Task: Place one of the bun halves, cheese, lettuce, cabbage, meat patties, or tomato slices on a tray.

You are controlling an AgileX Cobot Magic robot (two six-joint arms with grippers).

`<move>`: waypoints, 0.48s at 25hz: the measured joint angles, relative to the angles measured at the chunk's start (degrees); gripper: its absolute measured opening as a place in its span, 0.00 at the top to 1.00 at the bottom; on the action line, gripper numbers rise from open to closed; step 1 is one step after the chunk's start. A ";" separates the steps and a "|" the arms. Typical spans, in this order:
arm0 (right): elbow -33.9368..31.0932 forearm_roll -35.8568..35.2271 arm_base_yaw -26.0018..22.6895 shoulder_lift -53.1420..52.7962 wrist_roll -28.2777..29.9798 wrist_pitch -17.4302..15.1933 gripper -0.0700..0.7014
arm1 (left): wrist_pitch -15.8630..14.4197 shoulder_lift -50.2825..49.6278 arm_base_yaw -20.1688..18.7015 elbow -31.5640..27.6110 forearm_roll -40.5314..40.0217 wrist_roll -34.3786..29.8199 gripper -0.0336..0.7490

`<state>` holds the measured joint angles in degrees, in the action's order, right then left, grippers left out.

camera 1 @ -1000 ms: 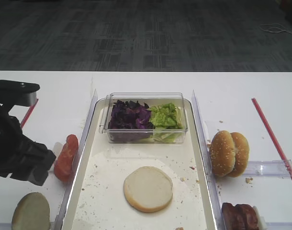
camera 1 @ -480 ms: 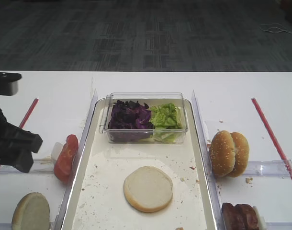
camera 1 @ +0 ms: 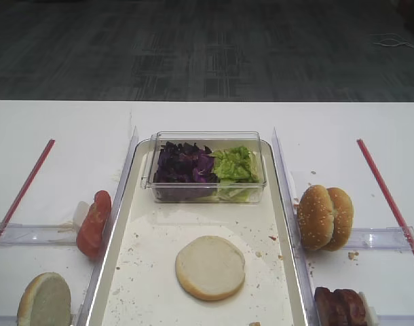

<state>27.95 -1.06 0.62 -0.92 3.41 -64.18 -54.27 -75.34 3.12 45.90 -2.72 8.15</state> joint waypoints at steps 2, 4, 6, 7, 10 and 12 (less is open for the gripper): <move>0.00 0.00 0.00 0.00 0.00 0.00 0.05 | -0.61 0.00 0.28 0.00 0.00 -0.24 0.33; 0.00 0.00 0.00 0.00 0.00 0.00 0.05 | -1.45 0.48 0.28 0.00 0.00 -0.39 0.33; 0.00 0.00 0.00 0.00 0.00 0.00 0.05 | -2.01 2.08 0.28 -0.81 0.00 -0.55 0.33; 0.00 0.00 0.00 0.00 0.00 0.00 0.05 | -2.00 3.15 0.28 -1.99 0.00 -0.65 0.33; 0.00 0.00 0.00 0.00 0.00 0.00 0.05 | -2.52 7.86 0.28 -6.25 0.00 -0.65 0.33; 0.00 0.00 0.00 0.00 0.00 0.00 0.05 | -3.03 11.67 0.28 -8.94 0.00 -0.65 0.33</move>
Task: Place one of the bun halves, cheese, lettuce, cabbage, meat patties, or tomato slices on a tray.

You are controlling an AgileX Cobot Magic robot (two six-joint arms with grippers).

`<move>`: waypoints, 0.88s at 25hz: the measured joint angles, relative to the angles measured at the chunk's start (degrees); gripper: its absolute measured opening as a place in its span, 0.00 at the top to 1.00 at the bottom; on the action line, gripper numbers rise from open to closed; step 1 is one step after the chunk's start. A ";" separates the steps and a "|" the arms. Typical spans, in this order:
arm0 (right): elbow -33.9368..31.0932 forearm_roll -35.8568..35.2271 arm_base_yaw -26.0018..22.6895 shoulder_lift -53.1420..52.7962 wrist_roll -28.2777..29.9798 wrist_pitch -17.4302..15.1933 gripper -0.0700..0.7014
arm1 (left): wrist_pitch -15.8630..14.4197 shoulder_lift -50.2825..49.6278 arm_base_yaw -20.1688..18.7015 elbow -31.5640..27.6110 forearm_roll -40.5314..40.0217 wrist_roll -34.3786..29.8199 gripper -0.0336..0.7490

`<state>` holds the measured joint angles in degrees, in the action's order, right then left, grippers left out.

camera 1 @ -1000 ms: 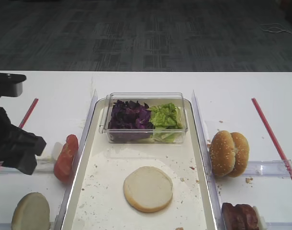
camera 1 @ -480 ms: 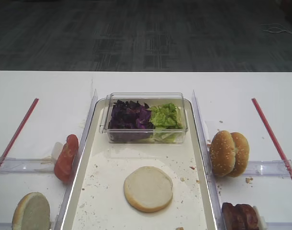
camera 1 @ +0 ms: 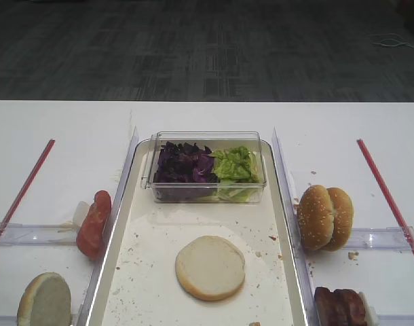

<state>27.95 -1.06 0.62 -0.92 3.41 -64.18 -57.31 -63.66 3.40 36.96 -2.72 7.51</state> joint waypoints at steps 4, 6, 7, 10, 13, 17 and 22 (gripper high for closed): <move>0.00 0.00 0.00 0.00 0.00 0.00 0.05 | -2.28 8.13 0.09 -3.89 0.11 0.00 0.34; 0.00 0.00 0.00 0.00 0.00 0.00 0.05 | -3.51 12.19 0.09 -5.04 0.11 0.00 0.34; 0.00 0.00 0.00 0.00 0.00 0.00 0.05 | -4.38 14.39 0.09 -5.26 0.11 0.00 0.34; 0.00 0.00 0.00 0.00 0.00 0.00 0.05 | -6.84 20.37 0.09 -5.66 0.11 0.00 0.34; 0.00 0.00 0.00 0.00 0.00 0.00 0.05 | -8.92 25.69 0.09 -5.69 0.19 0.00 0.34; 0.00 0.00 0.00 0.00 0.00 0.00 0.05 | -10.73 32.78 0.09 -5.69 0.19 0.00 0.34; 0.00 0.00 0.00 0.00 0.00 0.00 0.05 | -11.90 41.14 0.09 -5.69 0.19 0.00 0.34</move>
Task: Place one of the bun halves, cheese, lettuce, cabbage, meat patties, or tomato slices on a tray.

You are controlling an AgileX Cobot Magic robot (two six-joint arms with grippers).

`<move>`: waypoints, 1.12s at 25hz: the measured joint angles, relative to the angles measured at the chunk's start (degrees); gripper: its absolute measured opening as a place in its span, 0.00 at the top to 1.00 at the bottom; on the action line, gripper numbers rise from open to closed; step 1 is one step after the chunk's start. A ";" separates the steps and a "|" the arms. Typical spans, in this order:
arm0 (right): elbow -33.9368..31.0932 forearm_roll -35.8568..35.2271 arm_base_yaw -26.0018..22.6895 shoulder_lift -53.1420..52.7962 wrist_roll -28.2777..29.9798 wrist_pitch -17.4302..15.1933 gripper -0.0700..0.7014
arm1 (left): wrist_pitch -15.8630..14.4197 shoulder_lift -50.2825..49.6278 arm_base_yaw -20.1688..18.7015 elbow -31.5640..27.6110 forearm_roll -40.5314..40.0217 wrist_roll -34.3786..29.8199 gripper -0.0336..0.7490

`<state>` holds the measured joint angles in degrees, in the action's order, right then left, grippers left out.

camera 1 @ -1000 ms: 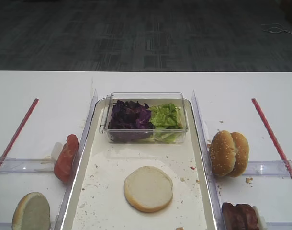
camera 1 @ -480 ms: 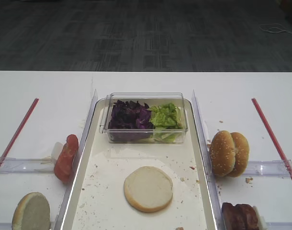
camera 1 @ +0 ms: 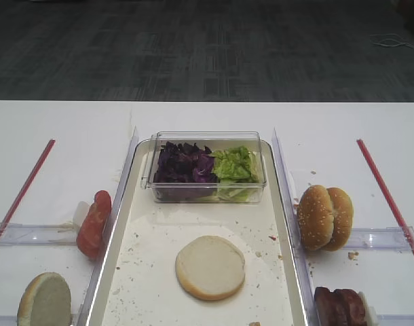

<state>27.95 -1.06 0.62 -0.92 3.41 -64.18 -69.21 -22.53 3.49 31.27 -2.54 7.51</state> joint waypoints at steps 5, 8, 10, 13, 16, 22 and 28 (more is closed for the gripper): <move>0.00 0.00 0.00 0.00 0.00 0.00 0.05 | -0.48 6.78 0.00 0.00 0.13 -1.37 0.34; 0.00 0.00 0.00 0.00 -0.20 0.00 0.05 | -0.71 10.50 0.00 -0.39 0.13 -2.56 0.34; 0.00 0.00 0.00 0.00 -0.20 0.00 0.05 | -0.92 12.99 0.00 -0.93 0.13 -3.07 0.35; 0.00 0.00 0.00 0.00 -0.20 0.00 0.05 | -0.82 16.24 0.00 -1.39 0.24 -3.68 0.35; 0.00 0.00 0.00 0.00 -0.20 0.12 0.05 | 0.11 19.42 0.00 -2.32 1.20 -4.06 0.35; 0.00 0.00 0.00 0.00 -0.20 0.12 0.05 | 0.98 23.09 0.00 -2.96 1.67 -4.82 0.35; 0.00 0.00 0.00 0.00 -0.20 0.12 0.05 | 1.10 23.35 0.00 -3.08 2.54 -5.86 0.35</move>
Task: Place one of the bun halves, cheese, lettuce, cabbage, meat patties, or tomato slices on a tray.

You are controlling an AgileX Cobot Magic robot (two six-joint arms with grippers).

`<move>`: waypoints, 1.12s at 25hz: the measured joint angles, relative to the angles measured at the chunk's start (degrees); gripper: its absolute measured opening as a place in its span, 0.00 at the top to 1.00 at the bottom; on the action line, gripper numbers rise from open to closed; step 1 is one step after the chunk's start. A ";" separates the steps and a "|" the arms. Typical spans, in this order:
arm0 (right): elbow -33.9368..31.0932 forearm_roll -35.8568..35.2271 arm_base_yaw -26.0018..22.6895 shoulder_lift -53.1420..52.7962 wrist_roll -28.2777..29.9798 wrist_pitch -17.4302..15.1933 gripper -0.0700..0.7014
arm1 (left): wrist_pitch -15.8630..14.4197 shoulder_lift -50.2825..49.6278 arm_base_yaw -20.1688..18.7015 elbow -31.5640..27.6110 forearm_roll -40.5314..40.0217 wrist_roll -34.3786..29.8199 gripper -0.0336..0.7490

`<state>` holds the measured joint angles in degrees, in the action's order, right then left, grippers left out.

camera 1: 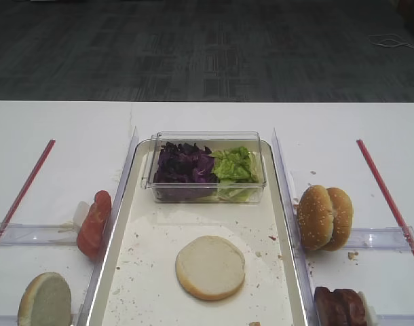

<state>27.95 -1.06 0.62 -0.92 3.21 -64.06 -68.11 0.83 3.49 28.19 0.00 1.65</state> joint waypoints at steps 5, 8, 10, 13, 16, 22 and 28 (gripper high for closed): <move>0.00 0.00 0.00 0.00 0.00 0.00 0.05 | 0.11 0.13 0.00 0.00 0.00 -0.08 0.35; 0.00 0.00 0.00 0.00 0.00 0.00 0.05 | 0.11 0.13 0.00 0.00 0.00 -0.08 0.35; 0.00 0.00 0.00 0.00 0.00 0.00 0.05 | 0.11 0.13 0.00 0.00 0.00 -0.08 0.35; 0.00 0.00 0.00 0.00 0.00 0.00 0.05 | 0.11 0.13 0.00 0.00 0.00 -0.08 0.35; 0.00 0.00 0.00 0.00 0.00 0.00 0.05 | 0.11 0.13 0.00 0.00 0.00 -0.08 0.35; 0.00 0.00 0.00 0.00 0.00 0.00 0.05 | 0.11 0.13 0.00 0.00 0.00 0.70 0.36; 0.00 0.00 0.00 0.00 0.00 0.00 0.05 | 0.11 0.13 0.00 0.00 -0.35 0.92 0.36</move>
<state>27.95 -1.06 0.62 -0.92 3.21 -64.06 -68.00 0.95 3.49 28.19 -0.35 2.57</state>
